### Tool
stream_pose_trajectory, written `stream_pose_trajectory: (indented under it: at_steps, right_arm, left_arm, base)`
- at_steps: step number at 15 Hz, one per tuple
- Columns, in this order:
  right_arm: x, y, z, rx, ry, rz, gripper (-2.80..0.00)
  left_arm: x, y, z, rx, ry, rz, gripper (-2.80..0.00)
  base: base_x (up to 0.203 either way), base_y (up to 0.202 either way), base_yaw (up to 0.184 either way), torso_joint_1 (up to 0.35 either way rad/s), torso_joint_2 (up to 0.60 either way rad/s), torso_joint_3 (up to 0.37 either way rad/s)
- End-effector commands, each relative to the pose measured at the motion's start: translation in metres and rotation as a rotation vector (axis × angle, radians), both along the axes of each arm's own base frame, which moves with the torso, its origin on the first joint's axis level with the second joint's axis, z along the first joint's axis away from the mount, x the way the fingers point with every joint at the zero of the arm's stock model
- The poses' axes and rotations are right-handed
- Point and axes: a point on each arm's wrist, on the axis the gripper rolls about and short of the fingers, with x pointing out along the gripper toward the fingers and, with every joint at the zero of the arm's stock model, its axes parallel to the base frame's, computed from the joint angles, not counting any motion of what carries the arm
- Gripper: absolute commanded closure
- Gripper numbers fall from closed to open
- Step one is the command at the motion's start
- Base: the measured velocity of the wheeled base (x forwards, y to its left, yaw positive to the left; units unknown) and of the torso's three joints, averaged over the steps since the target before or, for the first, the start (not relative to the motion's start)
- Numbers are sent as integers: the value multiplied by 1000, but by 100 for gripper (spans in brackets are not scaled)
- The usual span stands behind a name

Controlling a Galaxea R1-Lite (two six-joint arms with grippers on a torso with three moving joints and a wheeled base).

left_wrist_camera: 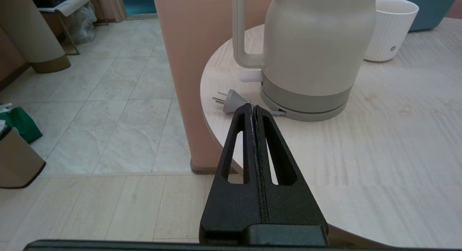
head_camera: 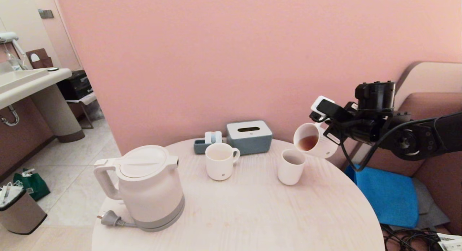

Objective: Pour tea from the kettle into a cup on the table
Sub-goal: Pour water into another cup

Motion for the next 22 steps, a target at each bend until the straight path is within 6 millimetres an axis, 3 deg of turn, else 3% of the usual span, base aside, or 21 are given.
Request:
stream_pose_trajectory:
  at_steps: [1,22]
  right_arm:
    - [-2,0,5,-25,-12,-2,0]
    - [-6,27,17,-258,-39,71,0]
  left_arm:
    - [0,0,0,0,0,1,0]
    - [0,0,0,0,0,1,0]
  base:
    - [0,0,0,0,0,0]
    - [0,0,0,0,0,0]
